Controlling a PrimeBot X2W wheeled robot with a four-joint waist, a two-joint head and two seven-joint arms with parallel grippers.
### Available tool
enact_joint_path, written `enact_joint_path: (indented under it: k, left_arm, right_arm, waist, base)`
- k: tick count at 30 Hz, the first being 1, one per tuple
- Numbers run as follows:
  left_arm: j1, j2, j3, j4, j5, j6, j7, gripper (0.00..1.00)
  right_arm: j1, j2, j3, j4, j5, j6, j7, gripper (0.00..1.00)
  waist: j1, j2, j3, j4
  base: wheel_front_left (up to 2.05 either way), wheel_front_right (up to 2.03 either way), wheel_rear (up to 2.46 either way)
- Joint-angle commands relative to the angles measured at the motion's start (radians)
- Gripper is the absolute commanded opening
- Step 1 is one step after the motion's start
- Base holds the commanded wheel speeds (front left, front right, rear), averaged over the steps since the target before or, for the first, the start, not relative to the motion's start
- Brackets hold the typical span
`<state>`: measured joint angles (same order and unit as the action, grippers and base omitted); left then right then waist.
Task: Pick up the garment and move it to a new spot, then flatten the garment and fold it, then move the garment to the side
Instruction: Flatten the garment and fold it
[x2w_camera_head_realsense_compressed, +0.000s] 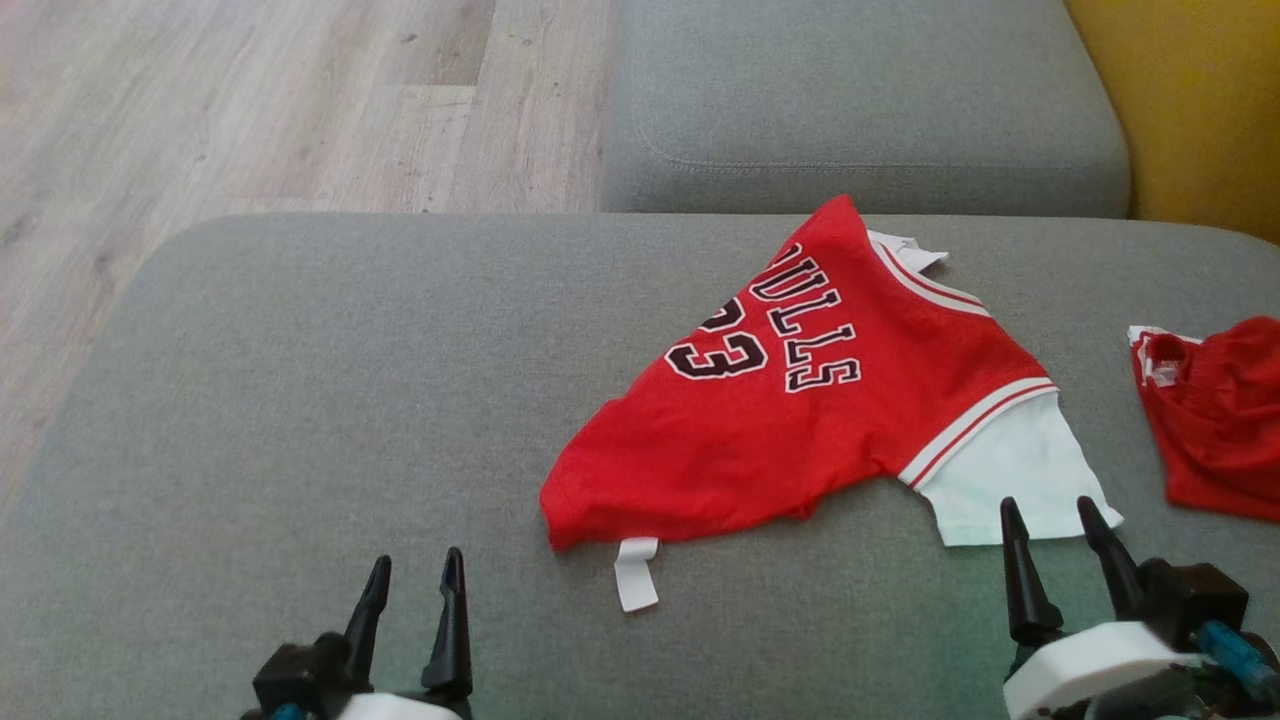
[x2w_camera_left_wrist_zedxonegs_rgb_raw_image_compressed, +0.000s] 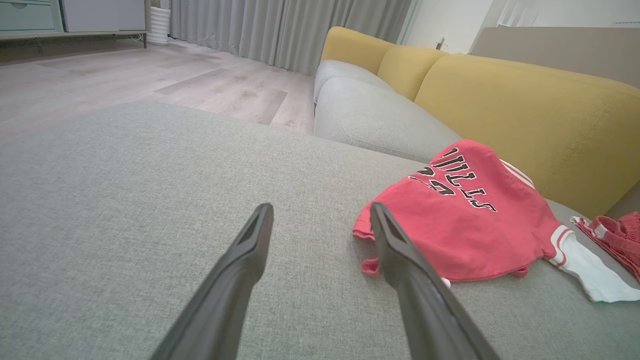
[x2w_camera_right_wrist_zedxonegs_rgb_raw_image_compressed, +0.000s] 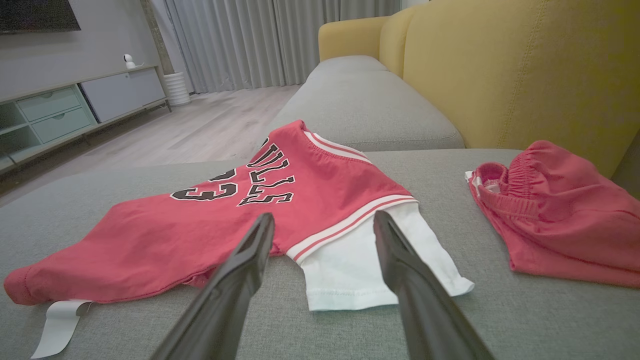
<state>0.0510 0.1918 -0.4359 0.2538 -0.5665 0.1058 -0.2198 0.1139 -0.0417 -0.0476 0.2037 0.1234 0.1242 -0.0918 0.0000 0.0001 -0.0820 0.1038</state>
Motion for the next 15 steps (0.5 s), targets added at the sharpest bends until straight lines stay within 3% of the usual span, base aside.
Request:
enact_joint_path:
  k: [1,9,15]
  left_arm:
    - [-0.038,0.013,0.031,-0.032,-0.001,0.005,-0.004,1.00]
    - [-0.088,0.016,-0.026,-0.025,0.029,-0.017,0.043,1.00]
    - [-0.171,-0.042,-0.095,0.078,0.028,-0.061,0.109,1.00]
  right_arm:
    - [-0.034,-0.009,0.025,-0.030,0.005,0.007,0.000,1.00]
    - [-0.042,-0.009,0.022,-0.033,0.003,0.007,0.002,1.00]
    - [-0.058,-0.009,0.017,-0.039,-0.009,0.007,0.011,1.00]
  waist:
    - [0.0000,-0.0001,0.001,0.000]
    - [0.0000,-0.0001,0.020,0.001]
    - [0.0000,-0.0001,0.049,-0.024]
  base:
    - [0.00,0.00,0.00]
    - [0.00,0.00,0.00]
    - [0.00,0.00,0.00]
